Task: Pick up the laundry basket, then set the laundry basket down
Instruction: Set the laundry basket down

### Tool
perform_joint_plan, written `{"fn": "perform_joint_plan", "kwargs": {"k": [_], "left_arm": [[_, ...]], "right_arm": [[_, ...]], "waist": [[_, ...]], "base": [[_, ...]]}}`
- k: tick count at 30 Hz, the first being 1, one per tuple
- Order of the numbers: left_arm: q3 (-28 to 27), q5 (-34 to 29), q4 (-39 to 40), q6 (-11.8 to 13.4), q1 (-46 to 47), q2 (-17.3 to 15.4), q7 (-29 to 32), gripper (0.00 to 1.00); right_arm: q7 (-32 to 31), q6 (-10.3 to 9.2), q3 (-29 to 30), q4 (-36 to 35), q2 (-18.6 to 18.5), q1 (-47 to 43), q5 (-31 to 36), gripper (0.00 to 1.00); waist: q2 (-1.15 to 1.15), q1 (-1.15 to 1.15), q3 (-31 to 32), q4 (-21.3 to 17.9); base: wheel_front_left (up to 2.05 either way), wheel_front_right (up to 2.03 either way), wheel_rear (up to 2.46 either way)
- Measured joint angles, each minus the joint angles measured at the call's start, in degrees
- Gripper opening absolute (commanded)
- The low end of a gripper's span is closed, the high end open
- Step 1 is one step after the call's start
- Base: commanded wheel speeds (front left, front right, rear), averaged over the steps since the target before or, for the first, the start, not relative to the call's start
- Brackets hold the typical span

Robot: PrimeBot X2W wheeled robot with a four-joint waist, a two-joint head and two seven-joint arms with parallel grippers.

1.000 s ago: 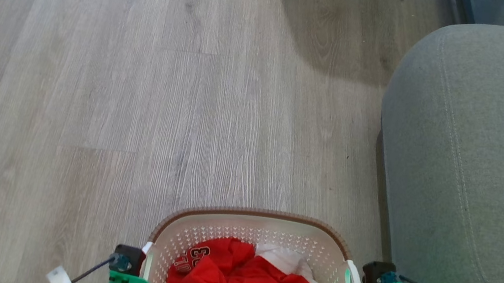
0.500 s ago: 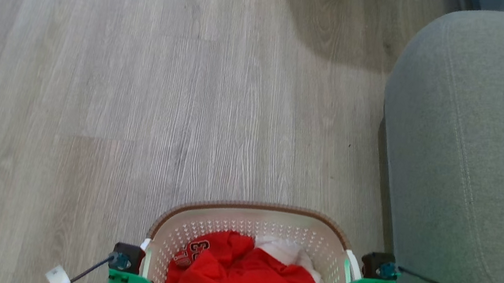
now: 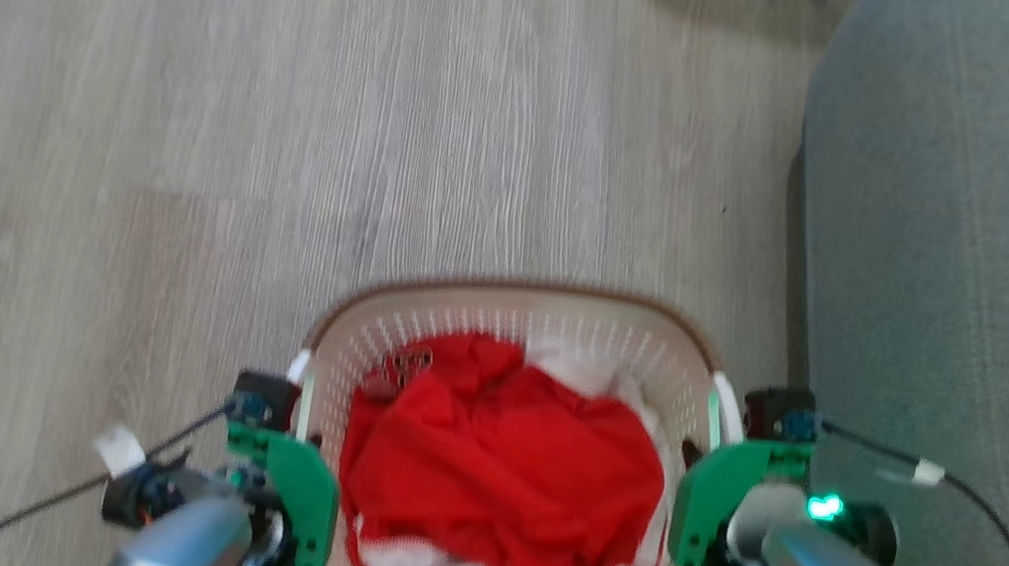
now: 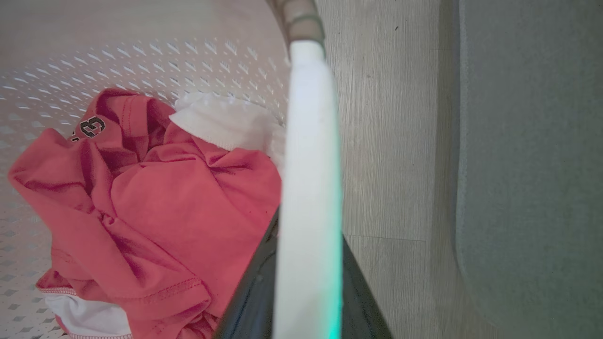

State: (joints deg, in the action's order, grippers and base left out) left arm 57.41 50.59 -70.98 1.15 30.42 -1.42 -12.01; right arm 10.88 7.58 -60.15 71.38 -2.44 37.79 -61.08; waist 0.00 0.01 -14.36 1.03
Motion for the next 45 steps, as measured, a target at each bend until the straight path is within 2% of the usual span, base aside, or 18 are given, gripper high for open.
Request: {"fn": "perform_joint_plan", "kwargs": {"k": [14, 27, 36, 45], "left_arm": [[-0.5, -0.3, -1.0, 0.7, 14.0, 0.1, -1.8, 0.00], [-2.4, -2.5, 0.1, 2.0, 26.6, 0.3, -2.2, 0.00], [-4.2, -4.9, 1.5, 2.9, 29.7, 0.2, -2.2, 0.00], [-5.8, -7.0, 2.0, 3.4, 30.9, 0.2, -2.3, 0.00]], "right_arm": [[2.2, 0.00, 0.2, 2.2, -0.1, 14.9, 1.4, 0.00], [3.4, 0.00, 4.6, 2.6, -1.9, 26.5, 6.6, 0.00], [3.8, 0.00, 8.1, 2.6, -2.4, 29.1, 10.3, 0.00], [3.8, 0.00, 11.3, 2.6, -2.5, 30.3, 13.9, 0.00]], "waist": [[0.00, 0.00, -13.1, 0.3], [0.00, 0.00, -28.8, 1.7], [0.00, 0.00, -36.5, 2.8], [0.00, -0.01, -39.7, 3.4]], "base": [[0.00, 0.00, 0.00], [0.00, 0.00, 0.00], [0.00, 0.00, 0.00], [0.00, 0.00, 0.00]]}}
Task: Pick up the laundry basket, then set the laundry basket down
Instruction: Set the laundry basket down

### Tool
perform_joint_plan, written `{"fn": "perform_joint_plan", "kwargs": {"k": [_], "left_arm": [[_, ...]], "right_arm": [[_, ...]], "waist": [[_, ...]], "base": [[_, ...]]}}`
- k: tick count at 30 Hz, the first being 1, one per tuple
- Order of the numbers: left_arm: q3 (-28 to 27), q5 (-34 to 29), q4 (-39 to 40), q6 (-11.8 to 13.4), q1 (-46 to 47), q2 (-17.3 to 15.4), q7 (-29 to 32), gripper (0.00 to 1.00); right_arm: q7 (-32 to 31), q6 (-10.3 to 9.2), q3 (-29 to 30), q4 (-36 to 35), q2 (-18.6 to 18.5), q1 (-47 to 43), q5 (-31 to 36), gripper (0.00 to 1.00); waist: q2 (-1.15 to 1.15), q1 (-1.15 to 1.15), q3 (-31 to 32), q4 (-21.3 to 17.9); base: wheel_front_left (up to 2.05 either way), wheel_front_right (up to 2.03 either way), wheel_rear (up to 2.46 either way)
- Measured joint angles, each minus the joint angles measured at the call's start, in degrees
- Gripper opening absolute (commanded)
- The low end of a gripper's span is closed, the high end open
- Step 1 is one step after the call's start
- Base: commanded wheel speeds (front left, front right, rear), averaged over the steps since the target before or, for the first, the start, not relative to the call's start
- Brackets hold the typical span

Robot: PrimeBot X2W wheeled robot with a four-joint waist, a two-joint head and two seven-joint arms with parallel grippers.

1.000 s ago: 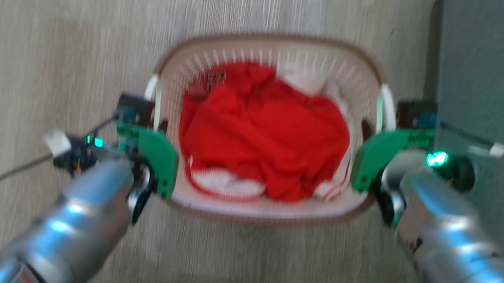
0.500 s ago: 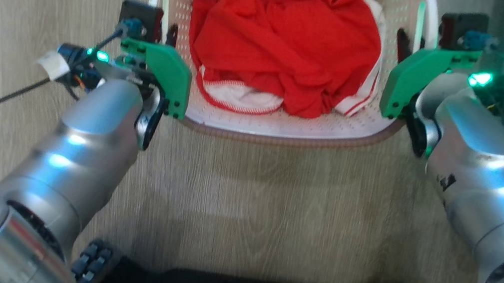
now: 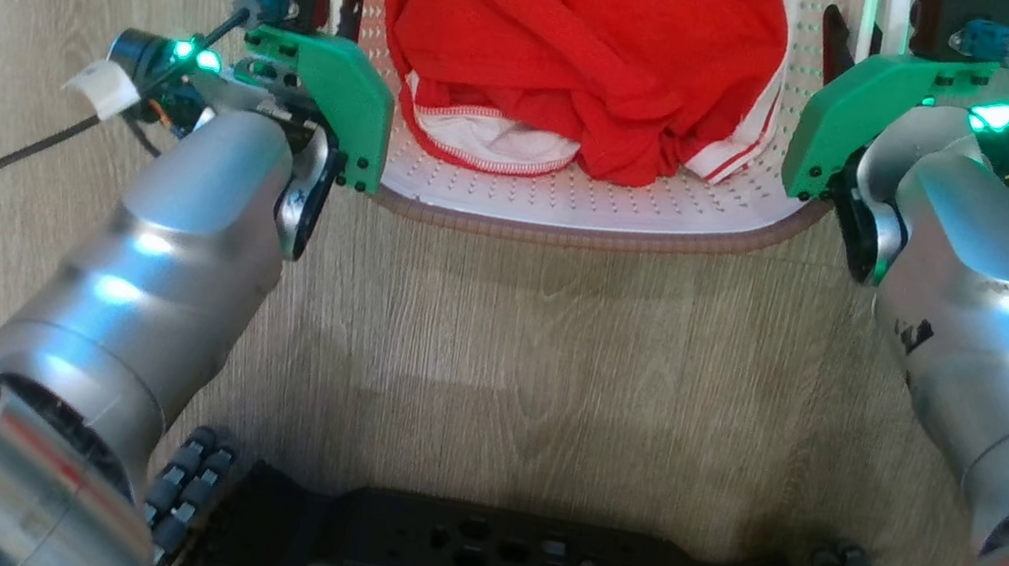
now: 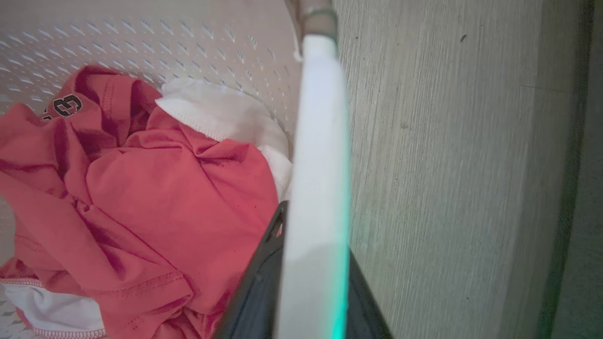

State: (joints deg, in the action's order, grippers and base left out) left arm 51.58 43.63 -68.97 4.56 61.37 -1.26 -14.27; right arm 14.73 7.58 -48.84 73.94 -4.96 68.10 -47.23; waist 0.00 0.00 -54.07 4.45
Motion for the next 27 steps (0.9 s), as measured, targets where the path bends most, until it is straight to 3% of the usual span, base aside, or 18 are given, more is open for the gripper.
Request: {"fn": "perform_joint_plan", "kwargs": {"k": [19, 23, 24, 25, 26, 27], "left_arm": [[-2.9, -3.4, 0.0, 0.0, 1.3, 0.1, -0.5, 0.00], [-3.8, -4.3, 0.0, 0.0, 2.0, 0.0, -0.5, 0.00], [-4.0, -4.4, 0.0, 0.0, 2.3, -0.1, -0.6, 0.28], [-4.0, -4.9, 0.1, 0.0, 2.7, -0.2, -0.7, 0.35], [-4.1, -5.3, 0.0, 0.1, 3.1, -0.2, -0.6, 0.39], [-4.2, -5.3, 0.0, 0.1, 3.2, -0.2, -0.6, 0.45]], "right_arm": [[0.1, 0.00, 6.8, -0.3, 0.6, 0.8, 7.4, 0.00], [0.1, 0.00, 7.8, -0.3, 0.7, 0.8, 9.1, 0.34], [0.1, 0.00, 7.8, -0.2, 0.7, 0.8, 9.8, 0.40], [0.0, 0.00, 7.9, 0.0, 0.7, 0.8, 10.5, 0.47], [0.0, 0.00, 8.1, 0.1, 0.7, 0.8, 10.9, 0.68], [0.0, 0.00, 8.4, 0.2, 0.7, 0.8, 11.1, 0.98]], "waist": [[0.00, 0.00, -2.9, -0.2], [0.00, 0.00, -3.1, -0.2], [0.00, 0.00, -3.1, -0.2], [0.00, 0.00, -3.1, -0.2], [0.00, 0.00, -3.1, -0.2], [0.00, 0.00, -3.1, -0.2]], "base": [[0.00, 0.00, 0.00], [0.00, 0.00, 0.00], [0.00, 0.00, 0.00], [0.00, 0.00, 0.00], [0.00, 0.00, 0.00], [0.00, 0.00, 0.00]]}}
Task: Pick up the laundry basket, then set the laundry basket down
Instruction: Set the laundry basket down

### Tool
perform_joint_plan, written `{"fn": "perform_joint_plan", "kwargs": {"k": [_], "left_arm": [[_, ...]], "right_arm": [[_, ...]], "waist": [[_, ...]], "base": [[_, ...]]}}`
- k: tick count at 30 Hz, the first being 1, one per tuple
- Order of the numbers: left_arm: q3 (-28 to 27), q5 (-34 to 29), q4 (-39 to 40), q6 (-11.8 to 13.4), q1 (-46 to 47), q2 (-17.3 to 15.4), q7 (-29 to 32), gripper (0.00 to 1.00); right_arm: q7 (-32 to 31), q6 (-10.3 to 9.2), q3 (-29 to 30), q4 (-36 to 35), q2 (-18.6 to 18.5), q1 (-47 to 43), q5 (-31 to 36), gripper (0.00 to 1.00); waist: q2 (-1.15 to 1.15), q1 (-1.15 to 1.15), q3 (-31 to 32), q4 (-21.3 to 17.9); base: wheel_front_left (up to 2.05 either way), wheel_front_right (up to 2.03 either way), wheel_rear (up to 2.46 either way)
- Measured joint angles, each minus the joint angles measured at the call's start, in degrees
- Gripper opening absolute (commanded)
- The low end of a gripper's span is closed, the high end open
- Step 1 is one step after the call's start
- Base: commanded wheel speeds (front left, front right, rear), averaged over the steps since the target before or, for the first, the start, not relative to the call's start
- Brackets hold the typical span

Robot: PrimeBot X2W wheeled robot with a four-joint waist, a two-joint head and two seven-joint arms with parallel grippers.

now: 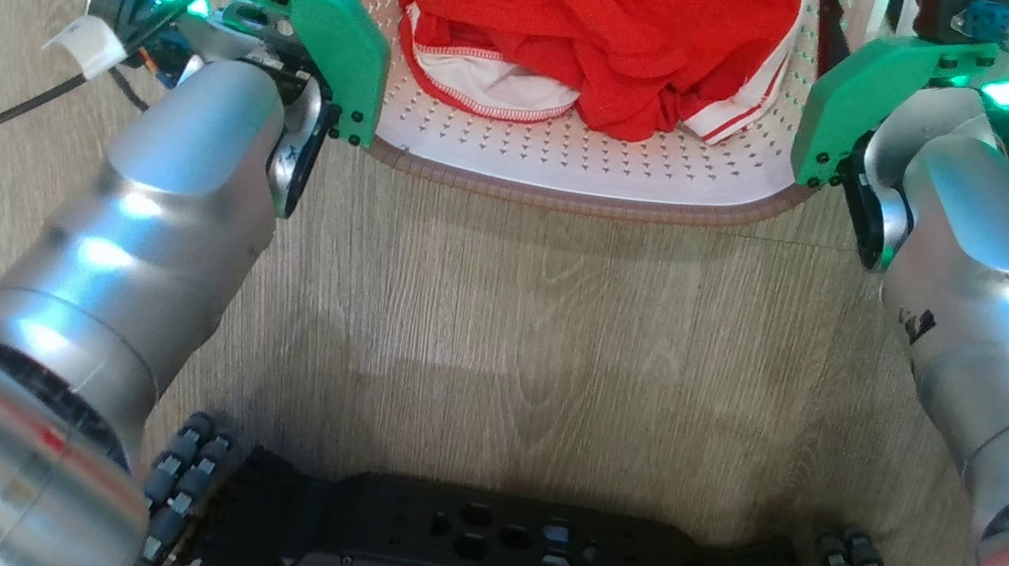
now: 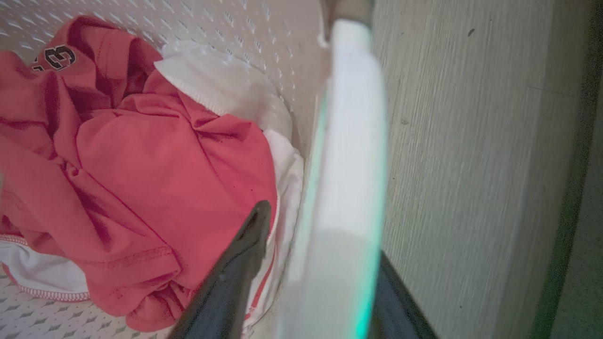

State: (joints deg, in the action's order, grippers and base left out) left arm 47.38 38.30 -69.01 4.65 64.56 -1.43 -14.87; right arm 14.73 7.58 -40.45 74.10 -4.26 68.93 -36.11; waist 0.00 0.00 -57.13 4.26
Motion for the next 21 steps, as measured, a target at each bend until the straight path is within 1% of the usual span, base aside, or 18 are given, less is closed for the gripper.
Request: {"fn": "perform_joint_plan", "kwargs": {"k": [1, 3, 4, 5, 6, 8, 9, 10, 15, 21], "left_arm": [[-0.1, 0.0, 0.0, 0.0, 0.0, 0.0, 0.0, 0.58], [-0.4, -0.1, -0.2, 0.1, -0.1, 0.0, 0.0, 0.63], [-0.7, -0.1, -0.2, 0.2, -0.1, 0.0, 0.0, 0.68], [-1.2, -0.1, -0.2, 0.2, -0.1, 0.0, 0.0, 0.71], [-1.7, -0.3, -0.2, 0.3, -0.1, 0.0, 0.0, 0.80], [-2.0, -0.6, -0.2, 0.5, -0.2, -0.1, 0.0, 0.90], [-2.1, -0.6, -0.2, 0.5, -0.2, -0.1, 0.0, 0.97], [-2.4, -0.6, 0.0, 0.5, -0.4, -0.1, 0.0, 1.00], [-4.7, -1.1, 2.1, 0.9, -3.0, -0.6, 0.0, 1.00], [-8.9, -3.0, 8.1, 0.4, -6.7, -2.2, 0.0, 1.00]], "right_arm": [[0.0, 0.00, 0.3, 0.0, 0.0, 0.0, 0.3, 1.00], [0.0, 0.00, 1.1, 0.0, 0.0, 0.0, 1.0, 1.00], [0.0, 0.00, 1.4, 0.0, 0.0, 0.0, 1.3, 1.00], [0.0, 0.00, 1.7, 0.1, 0.0, 0.0, 1.6, 1.00], [0.0, 0.00, 2.3, 0.1, 0.0, 0.0, 2.3, 1.00], [0.0, 0.00, 3.1, -0.1, 0.0, 0.0, 3.0, 1.00], [0.0, 0.00, 3.5, -0.2, 0.0, 0.0, 3.3, 1.00], [0.0, 0.00, 3.8, -0.3, 0.0, 0.0, 3.6, 1.00], [0.0, 0.00, 5.9, -2.2, 0.0, 0.0, 5.8, 1.00], [0.0, 0.00, 10.2, -7.2, -0.1, -1.5, 9.4, 1.00]], "waist": [[0.00, 0.00, 0.1, 0.0], [0.00, 0.00, 0.3, 0.0], [0.00, 0.00, 0.4, 0.0], [0.00, 0.00, 0.6, -0.1], [0.00, 0.00, 0.9, -0.1], [0.00, 0.00, 1.3, -0.3], [0.00, 0.00, 1.5, -0.3], [0.00, 0.00, 1.8, -0.4], [0.00, 0.00, 3.9, -0.7], [0.00, 0.00, 7.9, -1.4]], "base": [[0.00, 0.00, 0.00], [0.00, 0.00, 0.00], [0.00, 0.00, 0.00], [0.00, 0.00, 0.00], [0.00, 0.00, 0.00], [0.00, 0.00, 0.00], [0.00, 0.00, 0.00], [0.00, 0.00, 0.00], [0.00, 0.00, 0.00], [0.00, 0.00, 0.00]]}}
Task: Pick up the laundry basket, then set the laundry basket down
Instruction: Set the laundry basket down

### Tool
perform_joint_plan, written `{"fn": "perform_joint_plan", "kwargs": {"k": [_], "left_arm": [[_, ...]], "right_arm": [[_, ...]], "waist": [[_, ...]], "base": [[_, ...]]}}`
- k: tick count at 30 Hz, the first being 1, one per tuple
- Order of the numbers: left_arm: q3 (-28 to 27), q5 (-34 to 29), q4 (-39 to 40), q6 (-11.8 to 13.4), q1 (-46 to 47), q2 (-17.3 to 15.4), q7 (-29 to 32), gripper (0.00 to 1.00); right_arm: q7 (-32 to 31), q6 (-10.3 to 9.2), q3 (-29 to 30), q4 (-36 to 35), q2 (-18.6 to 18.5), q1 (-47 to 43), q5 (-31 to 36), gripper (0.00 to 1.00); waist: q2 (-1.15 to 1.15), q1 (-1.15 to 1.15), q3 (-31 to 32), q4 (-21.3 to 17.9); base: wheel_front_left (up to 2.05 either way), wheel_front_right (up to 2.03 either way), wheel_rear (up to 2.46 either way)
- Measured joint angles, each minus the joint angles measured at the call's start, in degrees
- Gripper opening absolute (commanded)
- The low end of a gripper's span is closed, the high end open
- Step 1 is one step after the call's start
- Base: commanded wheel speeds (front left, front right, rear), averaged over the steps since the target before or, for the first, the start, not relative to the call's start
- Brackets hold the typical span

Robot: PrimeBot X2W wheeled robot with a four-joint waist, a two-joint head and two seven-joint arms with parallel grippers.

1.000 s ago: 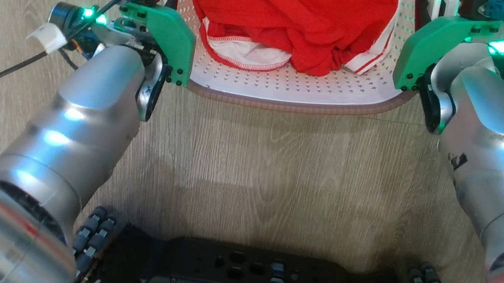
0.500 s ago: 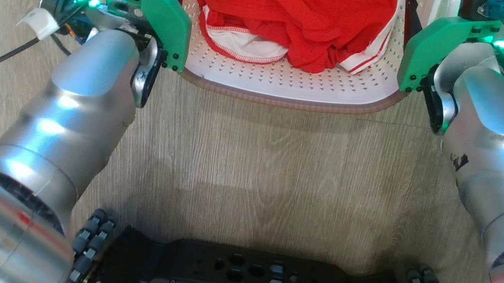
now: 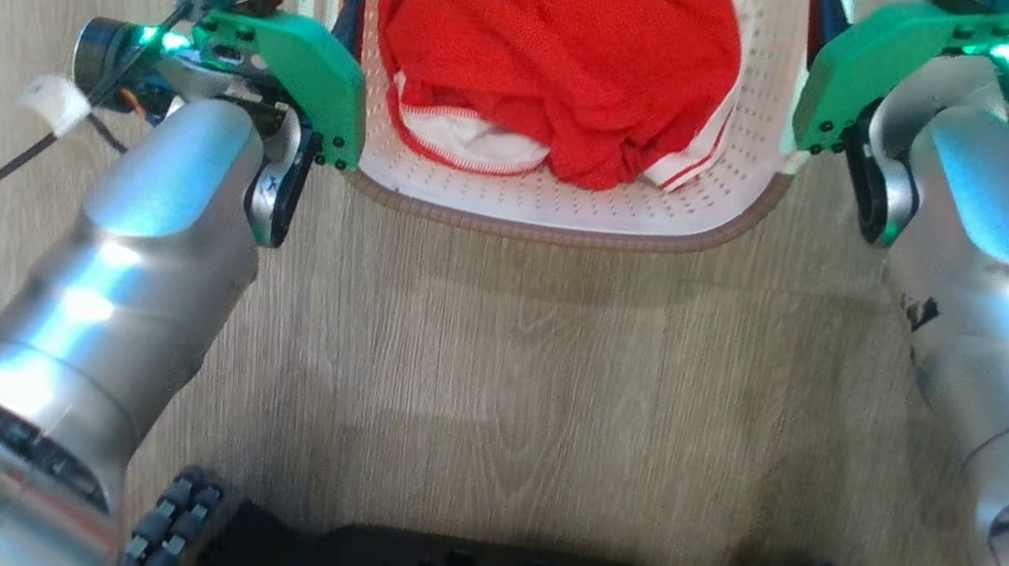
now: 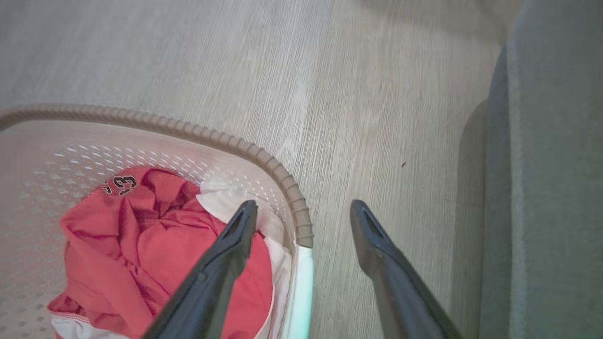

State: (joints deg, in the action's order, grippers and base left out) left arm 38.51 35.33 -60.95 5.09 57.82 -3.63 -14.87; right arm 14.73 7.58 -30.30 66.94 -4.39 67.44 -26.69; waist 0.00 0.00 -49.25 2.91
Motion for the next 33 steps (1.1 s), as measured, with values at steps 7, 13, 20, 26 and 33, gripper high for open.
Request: {"fn": "perform_joint_plan", "kwargs": {"k": [7, 13, 20, 26, 33], "left_arm": [[-5.5, -5.4, 9.1, -0.5, -6.5, -1.6, 0.0, 1.00], [-10.9, -11.1, 17.9, -0.6, -14.6, -2.1, 0.0, 1.00], [-16.2, -16.3, 26.7, -1.0, -24.0, -2.1, 0.0, 1.00], [-21.0, -20.4, 35.6, -1.6, -33.4, -1.5, 0.0, 1.00], [-24.8, -22.9, 43.9, -3.6, -42.4, -0.1, 0.0, 1.00]], "right_arm": [[0.0, 0.00, 6.2, -8.5, -0.6, -8.1, 5.8, 1.00], [0.0, 0.00, 10.8, -17.1, -0.6, -15.4, 11.1, 1.00], [0.0, 0.00, 13.9, -24.6, 0.1, -24.2, 13.6, 1.00], [0.0, 0.00, 15.9, -31.5, 0.4, -32.7, 14.1, 1.00], [0.0, 0.00, 17.7, -40.0, 0.6, -42.0, 14.2, 1.00]], "waist": [[0.00, 0.00, 6.2, -0.7], [0.00, 0.00, 12.4, -1.2], [0.00, -0.01, 19.2, -1.5], [0.00, -0.01, 25.9, -1.8], [0.00, -0.01, 32.6, -1.7]], "base": [[0.00, 0.00, 0.00], [0.00, 0.00, 0.00], [0.00, 0.00, 0.00], [0.00, 0.00, 0.00], [0.00, 0.00, 0.00]]}}
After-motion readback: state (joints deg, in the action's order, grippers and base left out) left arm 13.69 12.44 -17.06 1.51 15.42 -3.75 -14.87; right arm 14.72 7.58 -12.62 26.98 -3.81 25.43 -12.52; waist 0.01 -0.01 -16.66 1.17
